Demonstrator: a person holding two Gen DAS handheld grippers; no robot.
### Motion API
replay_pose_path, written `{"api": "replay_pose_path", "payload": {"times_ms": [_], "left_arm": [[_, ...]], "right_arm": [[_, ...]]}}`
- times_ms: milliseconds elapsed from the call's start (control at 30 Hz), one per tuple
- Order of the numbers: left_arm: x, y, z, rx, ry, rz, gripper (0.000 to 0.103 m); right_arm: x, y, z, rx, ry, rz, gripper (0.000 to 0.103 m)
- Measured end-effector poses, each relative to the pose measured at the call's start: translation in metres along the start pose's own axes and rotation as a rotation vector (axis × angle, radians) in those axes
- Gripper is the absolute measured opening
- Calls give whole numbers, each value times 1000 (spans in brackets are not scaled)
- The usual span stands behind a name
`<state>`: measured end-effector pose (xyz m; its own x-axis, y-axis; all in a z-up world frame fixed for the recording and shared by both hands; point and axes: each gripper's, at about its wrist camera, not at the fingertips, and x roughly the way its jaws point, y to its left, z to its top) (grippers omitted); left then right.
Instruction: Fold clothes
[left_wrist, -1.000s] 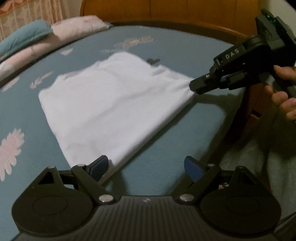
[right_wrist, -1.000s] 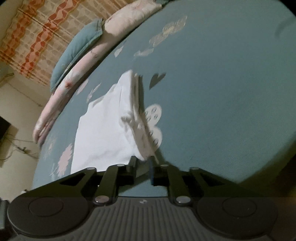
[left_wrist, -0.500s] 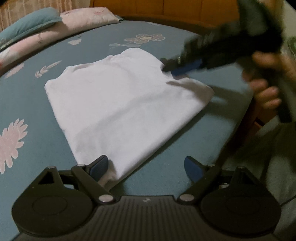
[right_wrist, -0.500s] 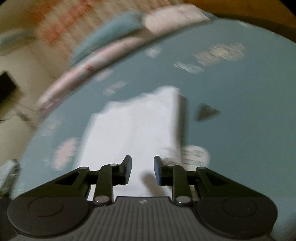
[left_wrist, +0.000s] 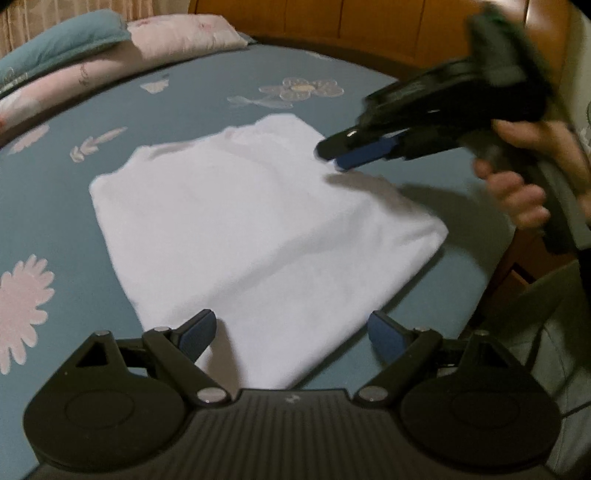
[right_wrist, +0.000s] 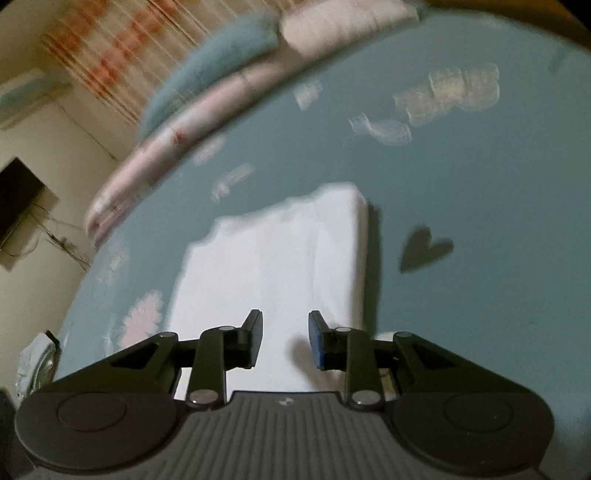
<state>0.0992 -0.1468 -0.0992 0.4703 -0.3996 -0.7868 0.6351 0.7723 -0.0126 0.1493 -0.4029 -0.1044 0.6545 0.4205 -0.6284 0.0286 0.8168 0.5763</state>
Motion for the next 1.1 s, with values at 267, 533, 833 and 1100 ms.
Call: {"api": "replay_pose_path", "payload": {"times_ms": [267,533,833,1100], "left_arm": [[-4,-5,8,64,10,8,89],[12,-1,5,9,68,-33,91],[-14,30,33,-66,10,21,91],[21,44,51,-187,59,-3,91]], "right_arm": [[-20,7,6,-107,-133,-90,28],[-6,10,7,-82,-47,-85,33],[-23,17,0,-123,-96,-108,44],[-23,26,2,-141,-103,-83,50]]}}
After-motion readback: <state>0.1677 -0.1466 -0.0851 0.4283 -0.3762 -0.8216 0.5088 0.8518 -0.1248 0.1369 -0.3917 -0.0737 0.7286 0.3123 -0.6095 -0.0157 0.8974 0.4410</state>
